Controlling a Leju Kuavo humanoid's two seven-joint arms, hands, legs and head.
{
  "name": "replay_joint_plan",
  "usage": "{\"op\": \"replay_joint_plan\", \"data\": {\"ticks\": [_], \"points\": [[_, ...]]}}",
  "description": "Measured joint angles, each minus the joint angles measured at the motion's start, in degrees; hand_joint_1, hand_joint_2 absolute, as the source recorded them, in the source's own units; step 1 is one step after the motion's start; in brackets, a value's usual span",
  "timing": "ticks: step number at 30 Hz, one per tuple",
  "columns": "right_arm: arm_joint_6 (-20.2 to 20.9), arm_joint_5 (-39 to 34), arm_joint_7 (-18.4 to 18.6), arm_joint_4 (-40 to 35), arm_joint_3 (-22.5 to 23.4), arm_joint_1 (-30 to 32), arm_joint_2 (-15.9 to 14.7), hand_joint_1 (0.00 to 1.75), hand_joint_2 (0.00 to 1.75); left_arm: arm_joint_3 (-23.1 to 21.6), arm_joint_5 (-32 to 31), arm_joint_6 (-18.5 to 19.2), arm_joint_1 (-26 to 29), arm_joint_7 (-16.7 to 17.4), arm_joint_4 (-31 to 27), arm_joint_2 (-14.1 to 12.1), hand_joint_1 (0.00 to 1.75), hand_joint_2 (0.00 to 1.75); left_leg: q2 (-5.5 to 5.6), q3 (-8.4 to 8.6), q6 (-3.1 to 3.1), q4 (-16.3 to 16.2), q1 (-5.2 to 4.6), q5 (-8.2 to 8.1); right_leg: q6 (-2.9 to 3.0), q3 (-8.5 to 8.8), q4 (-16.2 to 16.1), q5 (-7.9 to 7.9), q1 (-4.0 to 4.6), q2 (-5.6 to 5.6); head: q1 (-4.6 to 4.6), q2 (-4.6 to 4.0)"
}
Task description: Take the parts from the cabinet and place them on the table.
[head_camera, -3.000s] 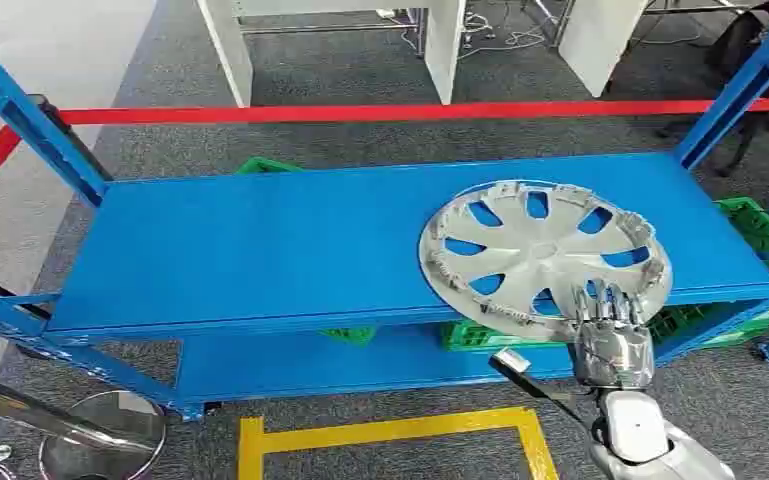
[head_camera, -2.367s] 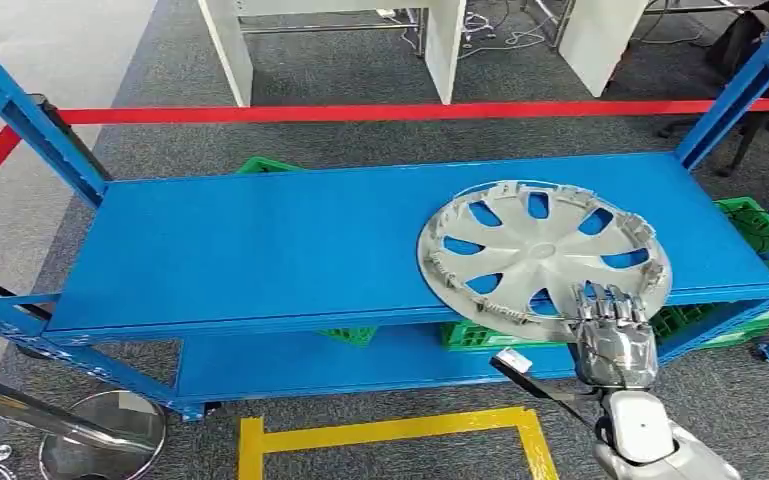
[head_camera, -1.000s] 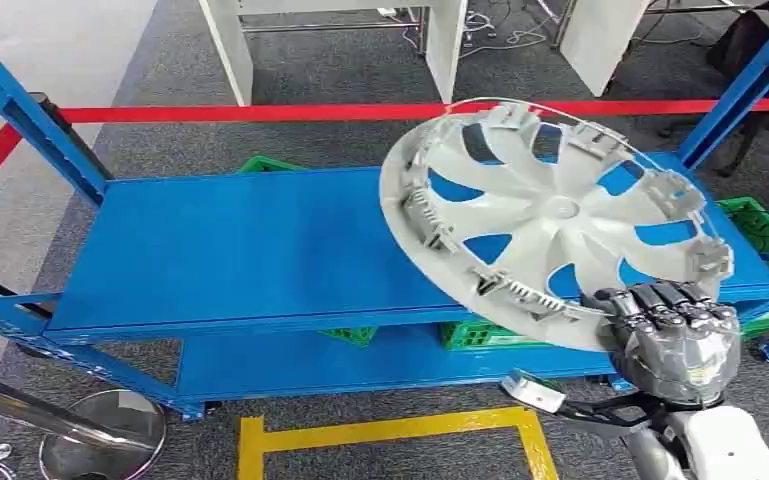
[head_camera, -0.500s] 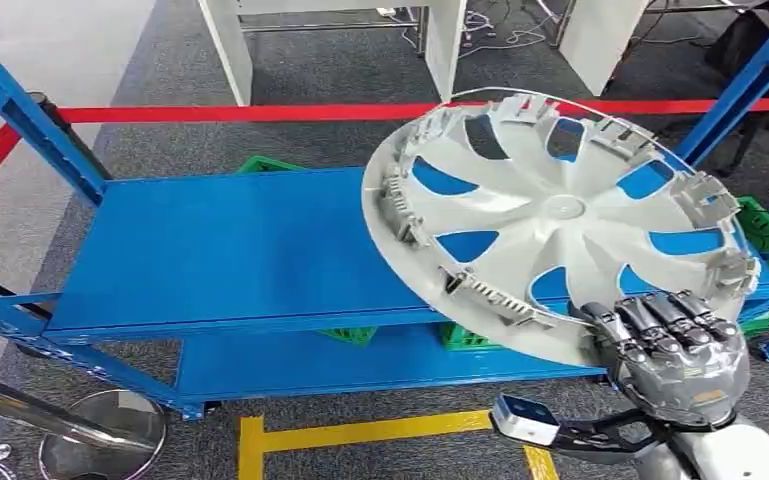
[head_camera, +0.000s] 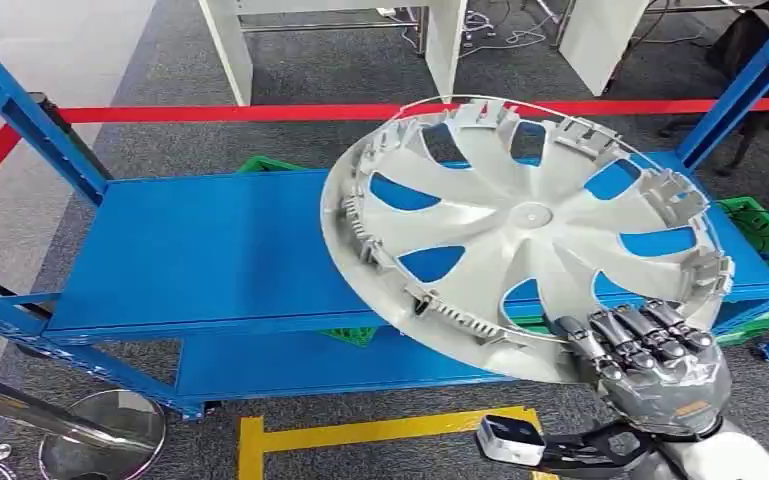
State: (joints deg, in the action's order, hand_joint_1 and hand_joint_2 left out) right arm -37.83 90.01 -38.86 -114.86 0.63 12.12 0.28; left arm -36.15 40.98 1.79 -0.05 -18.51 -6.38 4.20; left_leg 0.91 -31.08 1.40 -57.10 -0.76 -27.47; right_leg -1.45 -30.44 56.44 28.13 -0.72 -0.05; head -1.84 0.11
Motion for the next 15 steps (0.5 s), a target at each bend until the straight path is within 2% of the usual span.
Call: {"op": "replay_joint_plan", "data": {"ticks": [15], "points": [[0.0, 0.0, -0.89, -0.13, -0.74, -0.02, -0.04, 1.75, 1.75, -0.83, 0.02, 0.28, -0.21, -0.61, 0.0, -0.17, 0.0, 0.0, 0.0, 0.0, 0.0, 0.0, 0.0, 0.0, 0.0, 0.0, 0.0, 0.0, 0.0, 0.0, 0.0, 0.0]]}}
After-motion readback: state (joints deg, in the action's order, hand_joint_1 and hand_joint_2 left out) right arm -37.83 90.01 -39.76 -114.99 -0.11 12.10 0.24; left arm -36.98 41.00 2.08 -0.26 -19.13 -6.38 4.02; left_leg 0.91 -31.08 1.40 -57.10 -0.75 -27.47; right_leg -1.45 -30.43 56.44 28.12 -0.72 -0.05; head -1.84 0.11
